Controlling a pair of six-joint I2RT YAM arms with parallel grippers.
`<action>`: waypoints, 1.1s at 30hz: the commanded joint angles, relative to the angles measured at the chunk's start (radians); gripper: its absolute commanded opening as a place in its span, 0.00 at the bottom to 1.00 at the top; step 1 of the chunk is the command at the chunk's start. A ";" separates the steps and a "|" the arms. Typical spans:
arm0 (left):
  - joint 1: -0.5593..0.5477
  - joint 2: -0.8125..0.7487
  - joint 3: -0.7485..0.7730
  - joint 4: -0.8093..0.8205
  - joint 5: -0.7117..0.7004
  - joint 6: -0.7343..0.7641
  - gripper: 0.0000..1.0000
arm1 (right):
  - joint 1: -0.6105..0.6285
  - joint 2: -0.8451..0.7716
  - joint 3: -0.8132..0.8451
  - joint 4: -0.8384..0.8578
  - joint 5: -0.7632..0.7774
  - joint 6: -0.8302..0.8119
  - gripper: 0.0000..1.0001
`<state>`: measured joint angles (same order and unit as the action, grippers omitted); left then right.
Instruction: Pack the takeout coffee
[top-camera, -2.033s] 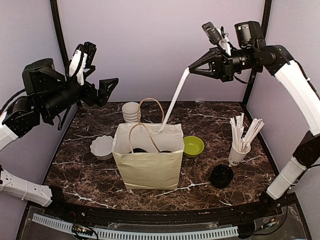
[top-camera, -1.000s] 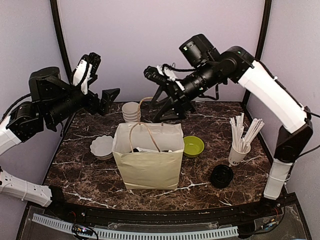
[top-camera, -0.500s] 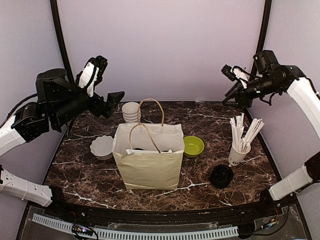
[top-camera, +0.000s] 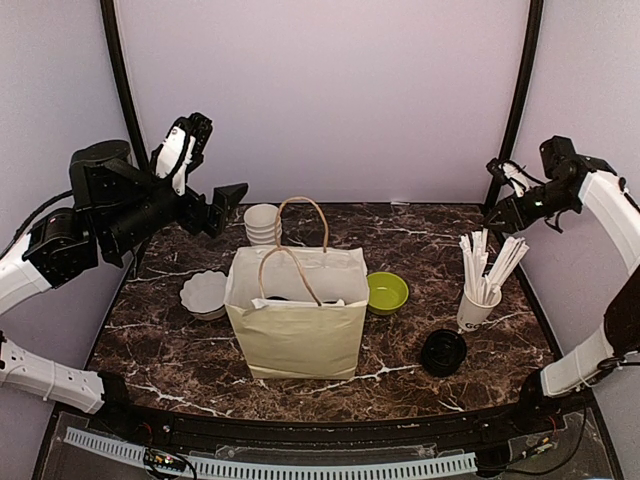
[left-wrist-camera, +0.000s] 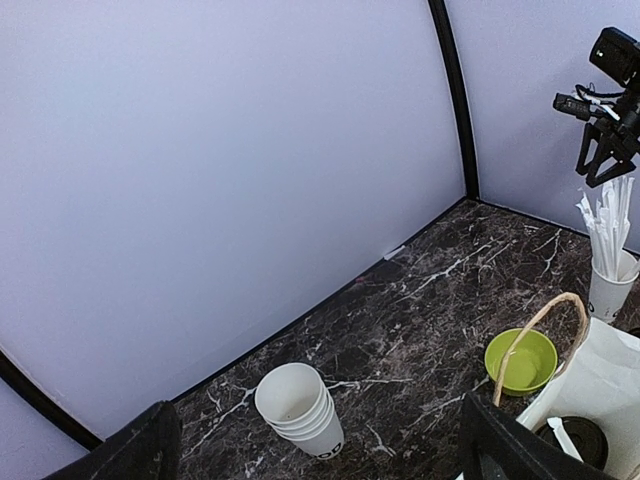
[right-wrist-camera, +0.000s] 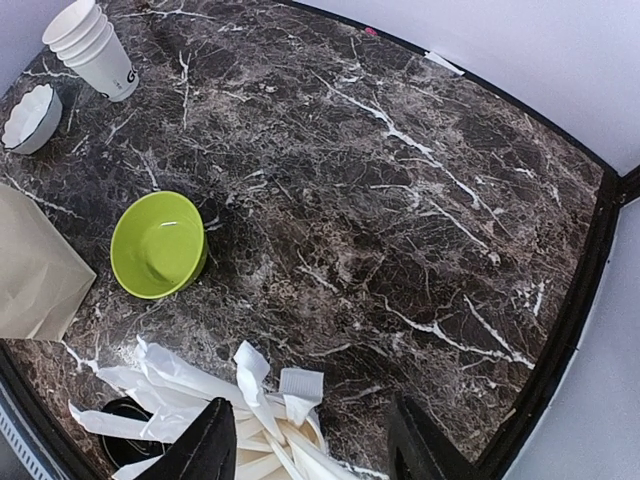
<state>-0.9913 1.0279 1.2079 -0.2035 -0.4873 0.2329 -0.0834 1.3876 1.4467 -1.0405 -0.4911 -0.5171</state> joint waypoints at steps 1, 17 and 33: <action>-0.003 -0.018 -0.005 0.009 -0.002 -0.010 0.99 | -0.003 0.031 -0.010 0.045 -0.041 0.024 0.52; -0.004 -0.023 -0.016 0.006 -0.005 -0.012 0.99 | -0.007 0.058 -0.002 0.034 -0.066 0.033 0.10; -0.003 0.021 0.042 0.002 -0.017 0.020 0.99 | -0.007 0.012 0.542 -0.207 -0.131 0.045 0.00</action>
<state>-0.9913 1.0306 1.2068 -0.2047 -0.4915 0.2337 -0.0864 1.4158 1.7863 -1.1744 -0.5797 -0.4881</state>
